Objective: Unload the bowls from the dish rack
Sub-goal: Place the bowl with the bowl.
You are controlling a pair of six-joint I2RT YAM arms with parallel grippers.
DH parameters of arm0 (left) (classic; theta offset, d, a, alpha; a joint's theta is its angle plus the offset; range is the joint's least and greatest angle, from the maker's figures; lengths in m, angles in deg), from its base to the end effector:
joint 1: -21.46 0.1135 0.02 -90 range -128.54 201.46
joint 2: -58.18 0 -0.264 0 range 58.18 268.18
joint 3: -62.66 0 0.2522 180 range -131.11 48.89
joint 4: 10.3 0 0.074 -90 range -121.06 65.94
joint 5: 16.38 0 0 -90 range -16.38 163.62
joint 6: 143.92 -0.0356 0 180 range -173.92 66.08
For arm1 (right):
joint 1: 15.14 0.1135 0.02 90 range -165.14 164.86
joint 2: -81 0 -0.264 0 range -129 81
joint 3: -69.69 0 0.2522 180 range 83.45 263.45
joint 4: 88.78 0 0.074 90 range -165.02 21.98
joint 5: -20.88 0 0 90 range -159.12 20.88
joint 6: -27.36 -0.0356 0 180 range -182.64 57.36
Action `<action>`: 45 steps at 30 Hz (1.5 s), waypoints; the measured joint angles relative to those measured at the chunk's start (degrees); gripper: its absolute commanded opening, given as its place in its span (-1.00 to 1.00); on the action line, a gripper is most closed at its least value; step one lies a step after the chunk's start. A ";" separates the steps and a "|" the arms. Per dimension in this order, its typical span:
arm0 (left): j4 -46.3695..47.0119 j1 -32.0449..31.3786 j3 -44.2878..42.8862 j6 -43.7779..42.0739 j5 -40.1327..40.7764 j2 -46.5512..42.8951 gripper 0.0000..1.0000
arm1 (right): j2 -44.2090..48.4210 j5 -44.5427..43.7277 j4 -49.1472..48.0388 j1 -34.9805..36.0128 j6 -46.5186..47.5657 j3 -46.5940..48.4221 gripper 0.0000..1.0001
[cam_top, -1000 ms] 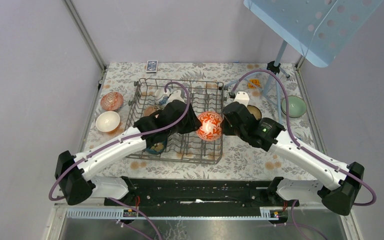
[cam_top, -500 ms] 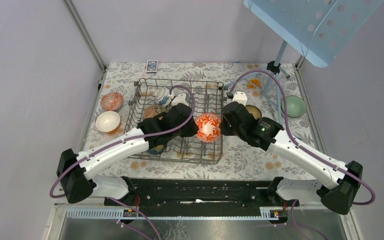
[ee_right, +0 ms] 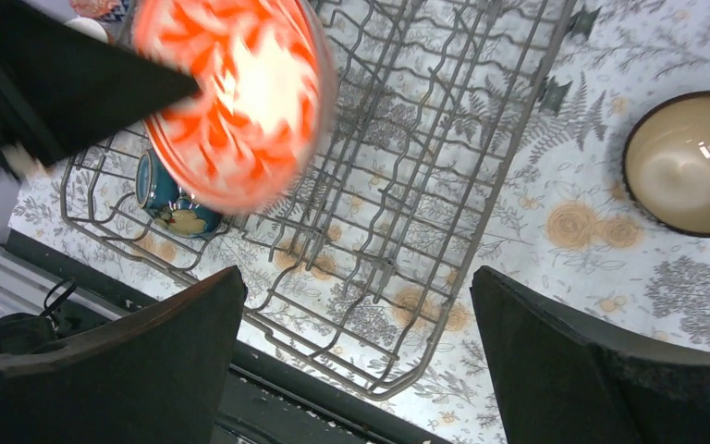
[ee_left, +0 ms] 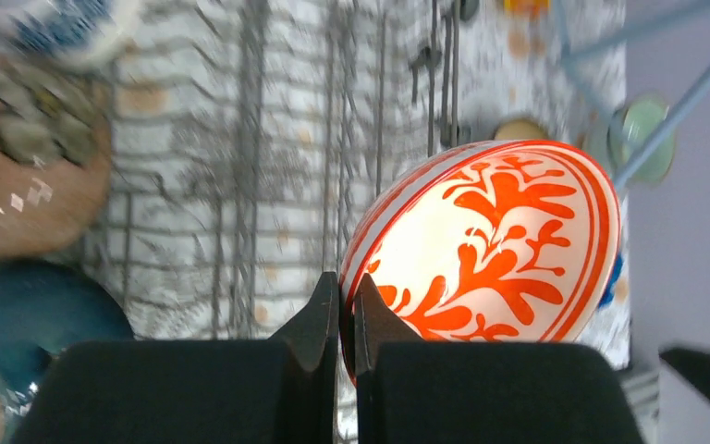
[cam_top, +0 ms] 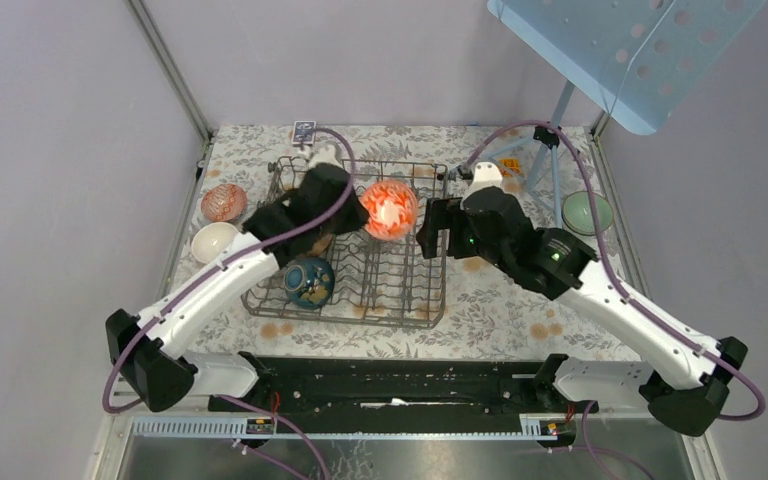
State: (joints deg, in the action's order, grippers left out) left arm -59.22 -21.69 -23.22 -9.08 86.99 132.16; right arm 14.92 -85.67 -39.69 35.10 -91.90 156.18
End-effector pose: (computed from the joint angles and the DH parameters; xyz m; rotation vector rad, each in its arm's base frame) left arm 0.2104 -0.1859 0.3538 -0.1652 2.2560 -0.5913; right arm 0.1640 0.1812 0.3909 -0.2032 2.0866 0.5582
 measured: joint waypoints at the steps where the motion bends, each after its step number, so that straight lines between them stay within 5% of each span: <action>1: 0.00 1.92 -0.90 -0.20 -0.44 -0.02 -1.00 | 1.01 -0.46 0.11 0.00 0.83 0.02 0.99; 12: 2.51 36.46 -3.78 3.17 -12.79 1.22 -1.00 | 14.25 1.92 -6.25 0.00 3.89 -14.88 0.98; 22: 6.12 54.23 -5.35 7.21 -17.09 13.55 -1.00 | 15.56 7.72 -13.53 0.00 2.99 -28.68 0.96; 31: 8.11 64.57 -5.01 9.68 -17.49 19.69 -1.00 | 15.96 6.93 -18.45 0.00 4.24 -30.97 0.96; 45: 8.96 65.92 -5.01 9.16 -16.76 26.60 -1.00 | 16.48 6.56 -19.82 0.00 4.83 -32.44 0.96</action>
State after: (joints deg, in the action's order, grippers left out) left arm -50.26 44.23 -28.23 0.08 70.22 158.76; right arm 31.40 -79.12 -59.51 35.10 -87.07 123.74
